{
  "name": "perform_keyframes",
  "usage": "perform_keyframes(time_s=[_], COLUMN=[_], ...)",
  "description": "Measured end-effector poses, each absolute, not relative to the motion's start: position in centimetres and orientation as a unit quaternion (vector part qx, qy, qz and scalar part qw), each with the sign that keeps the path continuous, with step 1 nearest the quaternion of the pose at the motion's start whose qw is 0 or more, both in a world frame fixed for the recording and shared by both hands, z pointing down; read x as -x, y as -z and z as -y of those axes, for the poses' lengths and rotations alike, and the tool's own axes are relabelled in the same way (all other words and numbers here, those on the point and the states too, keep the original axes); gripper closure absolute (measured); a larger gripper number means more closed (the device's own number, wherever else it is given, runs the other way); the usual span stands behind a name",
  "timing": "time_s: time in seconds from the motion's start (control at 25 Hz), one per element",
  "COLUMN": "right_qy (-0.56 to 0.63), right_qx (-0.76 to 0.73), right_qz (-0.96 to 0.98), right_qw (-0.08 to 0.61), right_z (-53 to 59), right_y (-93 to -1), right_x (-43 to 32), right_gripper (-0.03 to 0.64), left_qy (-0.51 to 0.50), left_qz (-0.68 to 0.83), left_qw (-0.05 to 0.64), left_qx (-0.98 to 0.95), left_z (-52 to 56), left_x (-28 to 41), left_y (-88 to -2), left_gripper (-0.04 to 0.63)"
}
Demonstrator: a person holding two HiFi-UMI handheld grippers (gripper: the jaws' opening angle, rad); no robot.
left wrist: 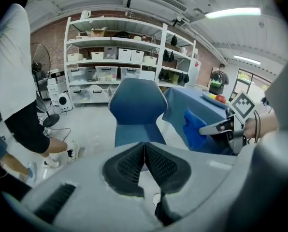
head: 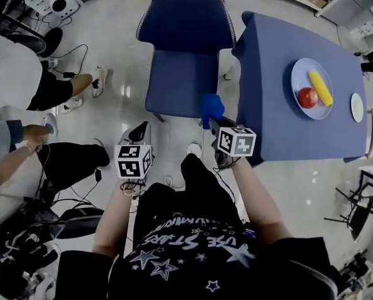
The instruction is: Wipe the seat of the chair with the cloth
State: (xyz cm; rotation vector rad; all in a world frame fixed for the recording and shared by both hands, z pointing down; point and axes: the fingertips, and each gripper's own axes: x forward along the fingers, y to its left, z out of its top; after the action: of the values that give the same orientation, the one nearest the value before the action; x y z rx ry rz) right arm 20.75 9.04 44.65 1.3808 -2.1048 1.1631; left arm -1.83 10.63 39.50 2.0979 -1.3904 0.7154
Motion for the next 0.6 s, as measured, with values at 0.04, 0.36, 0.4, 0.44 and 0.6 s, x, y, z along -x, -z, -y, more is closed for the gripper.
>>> perform_keyframes(time_s=[0.04,0.36,0.4,0.44,0.6], right_qy=[-0.415,-0.426,-0.427,-0.429,-0.435], right_qx=[-0.487,-0.472,-0.473,-0.474,-0.478], right_qz=[0.745,0.742,0.741,0.738,0.728], right_qw=[0.187,0.211,0.213,0.216,0.228], right_z=[-8.2,-3.6,-3.0,-2.3,0.4], right_y=[-44.8,-46.6,-47.0,-47.4,-48.8], right_x=[-20.8,-18.0,-17.5,-16.9,-14.6], right_gripper=[0.541,0.541,0.541,0.541,0.541], left_qy=[-0.264,-0.276,-0.275,-0.275,-0.279], left_qz=[0.518,0.521,0.519,0.517,0.505], left_qw=[0.262,0.265,0.265,0.265,0.266], left_qx=[-0.770,-0.763,-0.764,-0.766,-0.773], left_z=[-9.9,-5.0,-4.2,-3.4,0.3], left_x=[2.0,4.2,4.5,4.9,6.4], left_y=[-39.3,-40.4,-40.7,-41.1,-43.1], left_gripper=[0.575,0.575,0.575,0.575,0.575])
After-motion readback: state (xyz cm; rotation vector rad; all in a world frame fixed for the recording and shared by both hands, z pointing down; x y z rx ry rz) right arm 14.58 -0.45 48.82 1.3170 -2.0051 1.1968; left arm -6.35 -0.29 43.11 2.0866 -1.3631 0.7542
